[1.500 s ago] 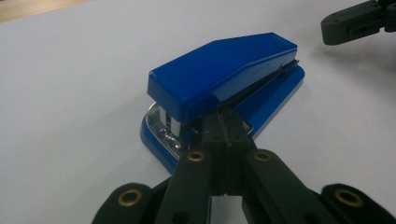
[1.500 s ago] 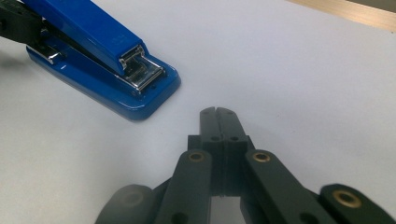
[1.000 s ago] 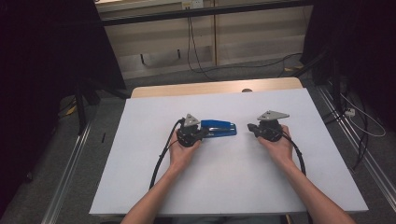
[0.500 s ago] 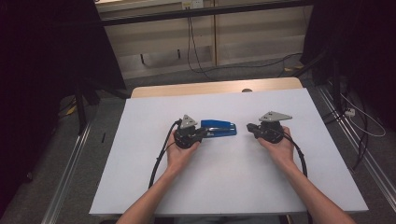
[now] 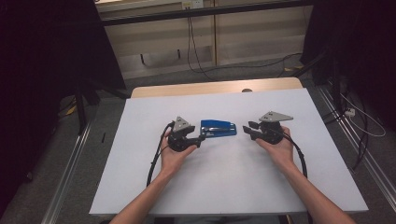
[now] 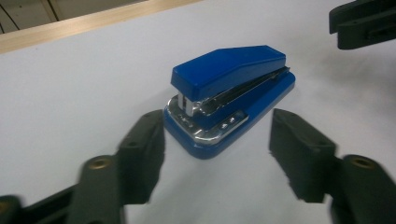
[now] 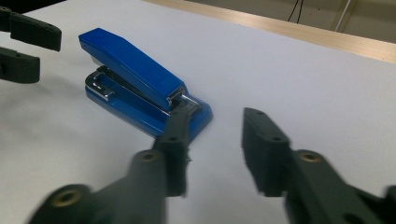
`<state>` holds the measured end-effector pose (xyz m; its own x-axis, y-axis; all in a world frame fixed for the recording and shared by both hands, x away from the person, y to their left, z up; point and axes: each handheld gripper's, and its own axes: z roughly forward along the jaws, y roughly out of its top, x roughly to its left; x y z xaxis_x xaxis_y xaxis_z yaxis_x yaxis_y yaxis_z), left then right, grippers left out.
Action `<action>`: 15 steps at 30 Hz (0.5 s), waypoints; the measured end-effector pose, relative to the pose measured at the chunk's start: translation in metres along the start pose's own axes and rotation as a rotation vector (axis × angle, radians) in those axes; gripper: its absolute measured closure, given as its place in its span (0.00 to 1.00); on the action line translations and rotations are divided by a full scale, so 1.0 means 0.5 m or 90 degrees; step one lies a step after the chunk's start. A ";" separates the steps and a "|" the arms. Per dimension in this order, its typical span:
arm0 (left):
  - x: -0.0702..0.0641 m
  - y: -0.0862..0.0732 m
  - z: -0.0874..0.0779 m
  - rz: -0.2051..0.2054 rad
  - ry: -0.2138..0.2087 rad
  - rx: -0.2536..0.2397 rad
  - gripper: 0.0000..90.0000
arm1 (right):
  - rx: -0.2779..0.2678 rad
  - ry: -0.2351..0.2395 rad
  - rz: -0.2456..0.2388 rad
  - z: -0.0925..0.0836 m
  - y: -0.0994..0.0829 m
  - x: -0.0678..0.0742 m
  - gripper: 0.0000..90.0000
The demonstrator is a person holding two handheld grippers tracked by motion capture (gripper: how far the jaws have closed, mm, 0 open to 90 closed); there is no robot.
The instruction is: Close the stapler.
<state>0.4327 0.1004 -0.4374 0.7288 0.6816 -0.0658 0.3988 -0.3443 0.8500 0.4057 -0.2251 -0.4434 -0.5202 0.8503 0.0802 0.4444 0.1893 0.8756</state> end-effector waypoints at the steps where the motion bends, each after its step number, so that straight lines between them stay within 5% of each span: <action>1: 0.002 0.000 -0.002 -0.002 0.006 0.000 0.33 | 0.000 -0.003 -0.001 -0.001 0.001 0.000 0.55; 7: 0.006 -0.002 -0.010 -0.001 0.017 0.006 0.10 | -0.002 -0.003 0.015 -0.012 0.006 0.003 0.24; 11: 0.001 -0.003 -0.017 0.021 0.037 -0.009 0.05 | 0.008 -0.004 0.006 -0.017 0.008 0.012 0.08; 15: 0.006 -0.002 -0.031 -0.008 0.000 -0.025 0.05 | 0.003 -0.003 0.003 -0.020 0.010 0.020 0.05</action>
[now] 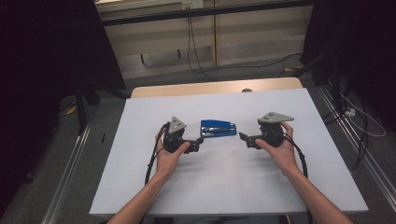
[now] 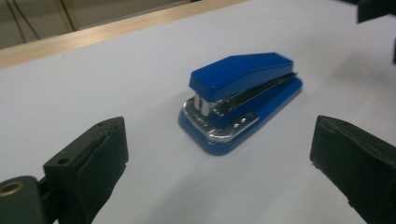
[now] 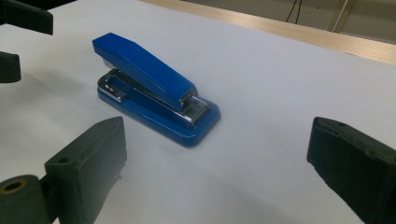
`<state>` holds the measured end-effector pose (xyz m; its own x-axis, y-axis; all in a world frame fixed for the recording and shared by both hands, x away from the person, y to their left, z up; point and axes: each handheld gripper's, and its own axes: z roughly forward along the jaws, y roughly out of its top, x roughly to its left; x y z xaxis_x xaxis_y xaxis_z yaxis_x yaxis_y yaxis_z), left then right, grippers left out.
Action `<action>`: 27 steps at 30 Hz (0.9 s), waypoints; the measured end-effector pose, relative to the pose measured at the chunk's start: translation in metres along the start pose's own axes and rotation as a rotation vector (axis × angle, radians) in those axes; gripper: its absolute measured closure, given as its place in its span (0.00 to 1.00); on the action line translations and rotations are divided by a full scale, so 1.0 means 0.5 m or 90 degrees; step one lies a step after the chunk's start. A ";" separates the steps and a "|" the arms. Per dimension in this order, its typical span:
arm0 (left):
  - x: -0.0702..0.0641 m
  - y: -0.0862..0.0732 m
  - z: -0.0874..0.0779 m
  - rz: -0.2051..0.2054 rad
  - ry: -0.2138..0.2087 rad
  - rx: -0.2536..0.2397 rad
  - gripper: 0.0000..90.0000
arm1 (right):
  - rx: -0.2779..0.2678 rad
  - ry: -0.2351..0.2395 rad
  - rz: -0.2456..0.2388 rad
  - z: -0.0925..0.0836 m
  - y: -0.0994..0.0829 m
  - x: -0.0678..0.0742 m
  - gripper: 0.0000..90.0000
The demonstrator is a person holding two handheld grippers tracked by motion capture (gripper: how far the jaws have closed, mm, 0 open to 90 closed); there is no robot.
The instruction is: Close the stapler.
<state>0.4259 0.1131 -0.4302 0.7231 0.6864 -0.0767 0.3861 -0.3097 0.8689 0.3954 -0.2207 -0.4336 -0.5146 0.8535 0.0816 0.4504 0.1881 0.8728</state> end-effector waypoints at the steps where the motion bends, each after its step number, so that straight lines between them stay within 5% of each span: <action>1: 0.000 0.000 -0.006 -0.005 -0.010 -0.004 0.05 | -0.004 0.003 0.002 -0.002 0.001 0.001 0.05; 5: -0.008 -0.001 -0.028 0.003 0.007 -0.009 0.05 | -0.027 0.007 0.009 -0.017 0.001 0.007 0.05; 16: -0.005 -0.014 -0.084 -0.004 -0.004 -0.023 0.05 | -0.078 -0.027 -0.010 -0.055 -0.013 0.029 0.06; 27: 0.003 -0.038 -0.136 -0.004 0.004 -0.028 0.06 | -0.048 -0.056 -0.013 -0.066 -0.035 0.034 0.05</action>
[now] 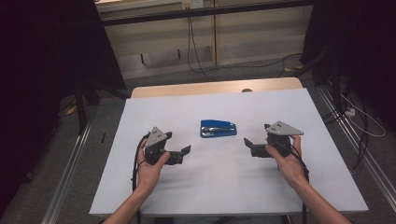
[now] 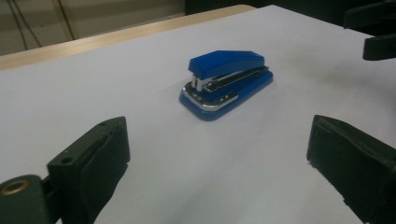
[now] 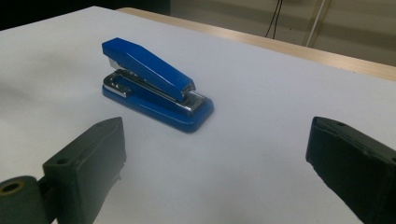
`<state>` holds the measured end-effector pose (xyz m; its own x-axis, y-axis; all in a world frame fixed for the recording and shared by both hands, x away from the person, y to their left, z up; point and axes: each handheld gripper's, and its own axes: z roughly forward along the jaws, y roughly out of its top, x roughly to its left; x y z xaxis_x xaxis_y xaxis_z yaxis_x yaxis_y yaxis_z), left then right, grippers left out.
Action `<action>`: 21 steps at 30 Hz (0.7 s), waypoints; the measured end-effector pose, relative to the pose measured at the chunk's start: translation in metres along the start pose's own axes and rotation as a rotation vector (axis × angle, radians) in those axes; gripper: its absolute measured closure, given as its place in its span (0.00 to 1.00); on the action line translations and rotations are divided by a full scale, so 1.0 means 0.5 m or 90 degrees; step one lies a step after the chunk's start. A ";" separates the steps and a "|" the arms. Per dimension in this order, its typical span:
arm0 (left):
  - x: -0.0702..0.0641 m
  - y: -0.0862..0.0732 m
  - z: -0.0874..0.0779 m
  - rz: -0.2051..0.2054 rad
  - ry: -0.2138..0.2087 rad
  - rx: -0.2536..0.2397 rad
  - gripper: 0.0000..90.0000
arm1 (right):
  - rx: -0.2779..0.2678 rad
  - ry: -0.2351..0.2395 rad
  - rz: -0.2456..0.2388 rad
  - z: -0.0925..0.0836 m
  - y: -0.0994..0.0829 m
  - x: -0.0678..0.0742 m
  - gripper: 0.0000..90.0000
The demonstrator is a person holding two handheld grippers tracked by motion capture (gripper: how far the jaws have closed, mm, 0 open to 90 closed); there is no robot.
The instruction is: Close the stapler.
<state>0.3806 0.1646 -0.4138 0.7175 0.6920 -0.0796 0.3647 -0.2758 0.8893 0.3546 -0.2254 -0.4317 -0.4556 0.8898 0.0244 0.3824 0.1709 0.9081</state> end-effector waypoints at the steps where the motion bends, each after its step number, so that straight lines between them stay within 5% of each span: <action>1: -0.001 -0.003 -0.004 -0.008 0.005 -0.001 0.06 | -0.002 0.000 0.005 -0.002 -0.002 -0.001 0.05; 7: 0.001 -0.012 -0.034 -0.016 0.014 -0.013 0.05 | -0.020 -0.018 0.035 -0.017 -0.009 -0.008 0.03; 21: 0.028 -0.026 -0.097 -0.033 0.049 -0.034 0.05 | -0.031 -0.051 0.038 -0.080 -0.028 -0.022 0.02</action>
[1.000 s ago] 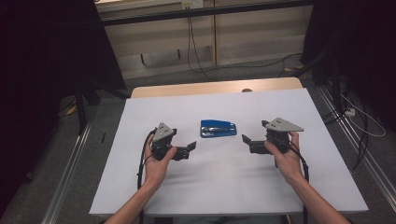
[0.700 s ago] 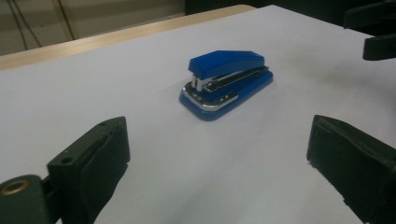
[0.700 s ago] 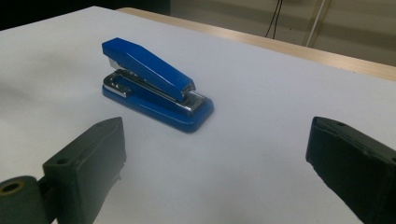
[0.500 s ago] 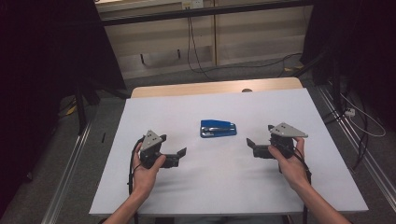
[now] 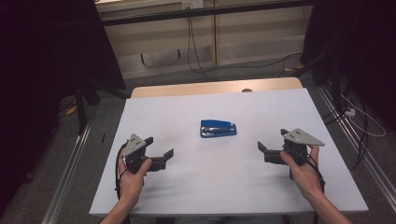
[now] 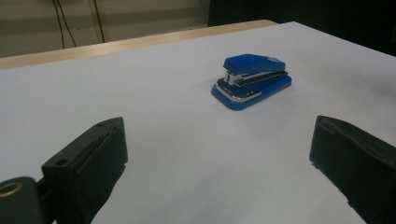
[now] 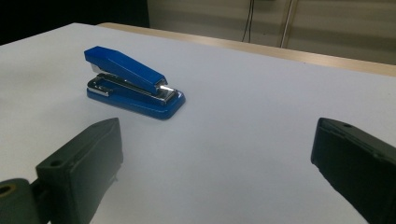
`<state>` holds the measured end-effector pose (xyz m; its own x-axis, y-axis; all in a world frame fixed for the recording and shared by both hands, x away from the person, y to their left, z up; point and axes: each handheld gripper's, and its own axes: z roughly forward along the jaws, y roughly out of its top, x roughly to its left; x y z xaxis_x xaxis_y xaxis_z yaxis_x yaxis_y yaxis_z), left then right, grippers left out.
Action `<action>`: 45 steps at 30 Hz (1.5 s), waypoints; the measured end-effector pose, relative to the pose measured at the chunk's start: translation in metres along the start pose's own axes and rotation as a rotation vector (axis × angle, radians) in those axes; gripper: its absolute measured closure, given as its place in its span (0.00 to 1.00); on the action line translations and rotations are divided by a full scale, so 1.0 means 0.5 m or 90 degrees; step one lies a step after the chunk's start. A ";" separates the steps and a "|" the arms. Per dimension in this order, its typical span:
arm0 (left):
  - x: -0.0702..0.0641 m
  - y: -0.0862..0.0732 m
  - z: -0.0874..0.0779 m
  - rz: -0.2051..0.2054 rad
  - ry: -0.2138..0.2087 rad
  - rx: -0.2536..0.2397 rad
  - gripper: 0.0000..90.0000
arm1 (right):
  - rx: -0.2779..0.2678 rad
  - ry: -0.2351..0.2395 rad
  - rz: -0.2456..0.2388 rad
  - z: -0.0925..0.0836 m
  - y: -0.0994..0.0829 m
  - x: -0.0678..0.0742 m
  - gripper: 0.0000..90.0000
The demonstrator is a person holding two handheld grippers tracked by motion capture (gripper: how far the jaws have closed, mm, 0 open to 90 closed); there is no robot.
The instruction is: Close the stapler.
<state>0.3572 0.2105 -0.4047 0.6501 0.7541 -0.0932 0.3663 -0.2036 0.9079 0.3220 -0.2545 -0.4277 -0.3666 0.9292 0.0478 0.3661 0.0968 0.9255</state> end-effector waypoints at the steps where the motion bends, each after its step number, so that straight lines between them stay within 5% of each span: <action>1: 0.003 -0.002 -0.005 -0.004 0.001 -0.002 0.05 | -0.001 -0.002 0.005 -0.004 -0.001 -0.002 0.02; 7: 0.011 -0.024 -0.027 -0.013 0.021 0.005 0.05 | -0.005 -0.012 0.010 -0.020 -0.012 -0.003 0.02; 15: 0.010 -0.040 -0.058 0.006 0.033 0.013 0.05 | -0.008 -0.024 0.005 -0.044 -0.021 0.001 0.02; 21: -0.001 -0.055 -0.058 0.013 0.033 0.036 0.05 | 0.003 -0.041 0.001 -0.057 -0.038 0.001 0.03; 45: -0.001 -0.063 -0.070 0.003 0.041 0.021 0.06 | -0.018 -0.040 0.003 -0.066 -0.057 0.004 0.01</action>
<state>0.3222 0.2385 -0.4189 0.6082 0.7914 -0.0613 0.3861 -0.2275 0.8940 0.2824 -0.2672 -0.4416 -0.3102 0.9502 0.0293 0.3436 0.0833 0.9354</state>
